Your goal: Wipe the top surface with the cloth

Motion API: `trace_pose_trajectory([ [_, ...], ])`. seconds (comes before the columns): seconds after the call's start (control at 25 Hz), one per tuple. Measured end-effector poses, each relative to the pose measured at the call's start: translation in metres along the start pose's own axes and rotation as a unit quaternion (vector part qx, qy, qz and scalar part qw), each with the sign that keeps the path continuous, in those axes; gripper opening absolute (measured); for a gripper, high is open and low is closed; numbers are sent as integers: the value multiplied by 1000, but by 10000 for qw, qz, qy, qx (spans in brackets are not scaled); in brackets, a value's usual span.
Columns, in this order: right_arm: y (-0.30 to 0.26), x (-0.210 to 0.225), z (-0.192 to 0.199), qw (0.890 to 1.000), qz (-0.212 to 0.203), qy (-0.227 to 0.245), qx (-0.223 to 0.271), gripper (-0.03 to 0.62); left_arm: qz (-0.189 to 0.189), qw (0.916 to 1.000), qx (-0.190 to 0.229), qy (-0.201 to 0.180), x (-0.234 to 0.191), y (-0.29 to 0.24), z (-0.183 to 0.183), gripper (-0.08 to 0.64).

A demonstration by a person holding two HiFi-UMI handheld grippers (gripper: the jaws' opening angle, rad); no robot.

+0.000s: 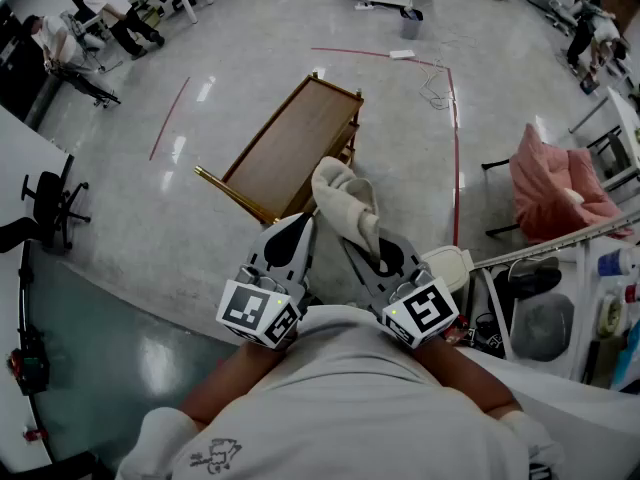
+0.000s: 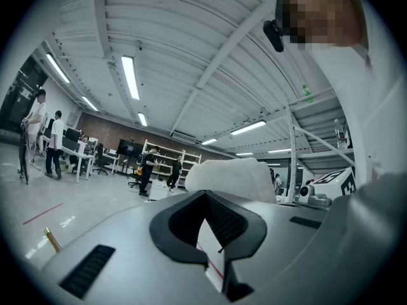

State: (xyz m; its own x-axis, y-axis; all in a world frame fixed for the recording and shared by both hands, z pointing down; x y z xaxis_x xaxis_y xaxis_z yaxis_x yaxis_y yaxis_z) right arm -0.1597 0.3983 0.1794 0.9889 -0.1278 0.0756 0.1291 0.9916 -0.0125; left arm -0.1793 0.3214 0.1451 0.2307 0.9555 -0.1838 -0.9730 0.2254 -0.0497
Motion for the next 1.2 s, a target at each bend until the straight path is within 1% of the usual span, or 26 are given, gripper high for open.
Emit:
trace_pose_trajectory([
  [0.28,5,0,2,10000,30,-62,8,75,20,10000,-10,53,2,-1,5,8],
  [0.6,8,9,3,9996,178,-213,59,75,90,9999,-38,32,1,-10,2,8],
  [0.76,13,22,6,9994,274,-223,64,75,152,9999,-32,16,5,-23,5,8],
  [0.96,10,40,11,9989,382,-257,-21,75,306,9995,-59,107,7,-47,8,8],
  [1.04,7,49,11,9988,415,-255,-46,75,388,9992,-35,78,7,-57,8,8],
  [1.2,-4,73,13,9984,462,-318,-82,75,396,9991,-72,118,-3,-84,7,8],
])
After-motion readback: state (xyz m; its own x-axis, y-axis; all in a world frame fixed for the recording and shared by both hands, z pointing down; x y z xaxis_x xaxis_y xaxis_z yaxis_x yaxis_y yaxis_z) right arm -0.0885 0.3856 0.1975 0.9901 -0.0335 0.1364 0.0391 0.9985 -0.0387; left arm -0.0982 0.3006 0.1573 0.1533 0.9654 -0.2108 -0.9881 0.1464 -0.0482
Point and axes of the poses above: the fingertips, and each gripper's own axes: y backward along the fingers, x to its right, z out of its underside, the point moved 1 cm from there along y, backward along the fingers, and after that the axes turned 15 degrees about -z, right-handed, at the moved point
